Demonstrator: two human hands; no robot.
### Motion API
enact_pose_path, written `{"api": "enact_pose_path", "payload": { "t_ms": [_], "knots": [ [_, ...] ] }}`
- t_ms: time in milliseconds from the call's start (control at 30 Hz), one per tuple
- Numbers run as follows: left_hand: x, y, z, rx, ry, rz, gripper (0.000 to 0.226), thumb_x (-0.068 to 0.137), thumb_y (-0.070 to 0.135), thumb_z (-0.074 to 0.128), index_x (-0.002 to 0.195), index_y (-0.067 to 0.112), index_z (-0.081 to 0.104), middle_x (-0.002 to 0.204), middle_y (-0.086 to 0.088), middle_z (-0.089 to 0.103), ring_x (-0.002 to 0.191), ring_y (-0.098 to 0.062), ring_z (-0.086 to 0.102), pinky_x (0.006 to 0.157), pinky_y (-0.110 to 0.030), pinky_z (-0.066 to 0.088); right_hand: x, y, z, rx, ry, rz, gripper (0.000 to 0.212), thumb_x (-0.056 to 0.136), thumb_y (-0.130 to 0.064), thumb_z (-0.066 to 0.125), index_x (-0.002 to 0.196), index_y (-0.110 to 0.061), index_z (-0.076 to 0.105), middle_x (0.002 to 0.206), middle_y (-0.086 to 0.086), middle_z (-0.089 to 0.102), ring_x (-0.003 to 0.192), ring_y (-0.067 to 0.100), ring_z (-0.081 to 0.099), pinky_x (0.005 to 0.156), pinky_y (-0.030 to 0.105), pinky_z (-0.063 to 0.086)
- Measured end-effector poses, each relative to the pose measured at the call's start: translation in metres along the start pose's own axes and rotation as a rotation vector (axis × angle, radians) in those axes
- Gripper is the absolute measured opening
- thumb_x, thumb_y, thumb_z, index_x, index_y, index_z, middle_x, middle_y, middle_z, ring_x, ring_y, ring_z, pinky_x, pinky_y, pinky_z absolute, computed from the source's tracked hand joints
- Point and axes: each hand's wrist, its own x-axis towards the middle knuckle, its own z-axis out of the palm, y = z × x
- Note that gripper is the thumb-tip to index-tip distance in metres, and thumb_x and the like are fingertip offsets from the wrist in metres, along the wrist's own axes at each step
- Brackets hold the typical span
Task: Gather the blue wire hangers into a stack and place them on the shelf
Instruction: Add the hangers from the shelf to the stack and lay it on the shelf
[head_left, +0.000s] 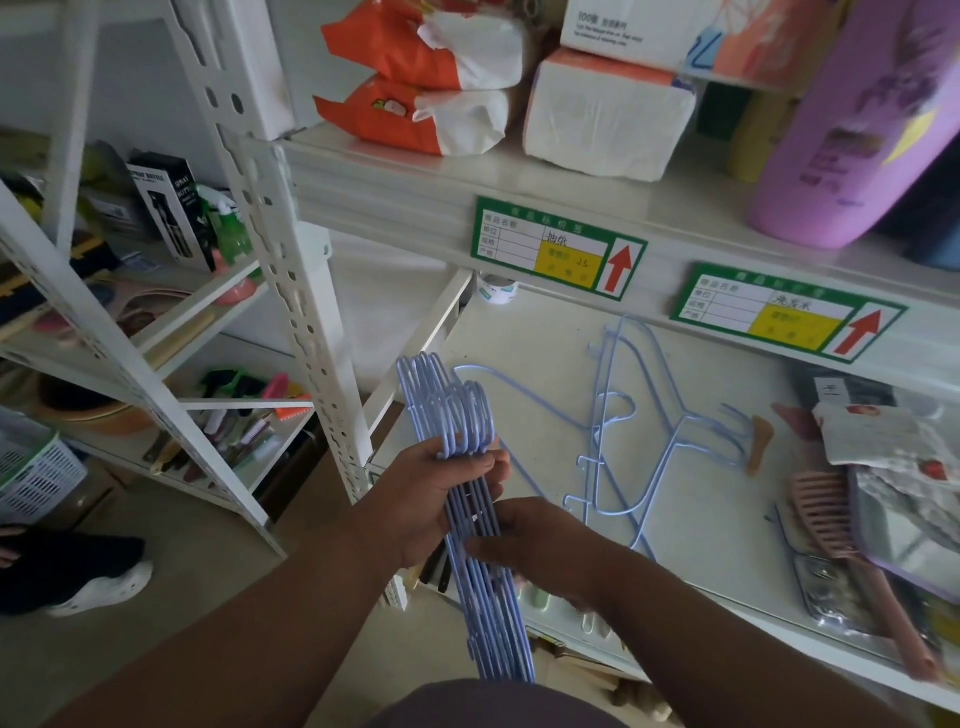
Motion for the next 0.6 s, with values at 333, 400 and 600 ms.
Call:
{"api": "enact_pose_path", "payload": {
  "t_ms": [333, 400, 600],
  "knots": [
    [0.002, -0.003, -0.007, 0.000, -0.012, -0.017, 0.024, 0.075, 0.006, 0.075, 0.099, 0.007, 0.081, 0.105, -0.022, 0.077, 0.097, -0.031, 0.077, 0.096, -0.046, 0.058, 0.037, 0.065, -0.104, 0.304, 0.709, 0.293, 0.024, 0.094, -0.025, 0.072, 0.077, -0.008, 0.068, 0.078, 0.021, 0.070, 0.059, 0.029, 0.066, 0.062, 0.038, 0.055],
    [0.001, -0.003, -0.007, 0.001, -0.006, -0.013, 0.024, 0.077, 0.005, 0.074, 0.100, 0.006, 0.079, 0.104, -0.022, 0.076, 0.095, -0.031, 0.077, 0.098, -0.048, 0.057, 0.036, 0.087, -0.127, -0.046, 0.868, 0.428, 0.028, 0.085, -0.035, 0.070, 0.081, -0.007, 0.074, 0.083, 0.020, 0.076, 0.078, 0.037, 0.073, 0.074, 0.041, 0.059],
    [-0.001, 0.001, -0.007, 0.039, 0.015, -0.016, 0.019, 0.092, -0.003, 0.064, 0.108, 0.004, 0.072, 0.100, -0.019, 0.077, 0.095, -0.030, 0.077, 0.099, -0.048, 0.056, 0.034, 0.127, -0.150, -0.177, 0.783, 0.610, 0.026, 0.075, -0.024, 0.070, 0.076, 0.001, 0.075, 0.086, 0.022, 0.079, 0.084, 0.037, 0.077, 0.074, 0.035, 0.060]
  ]
}}
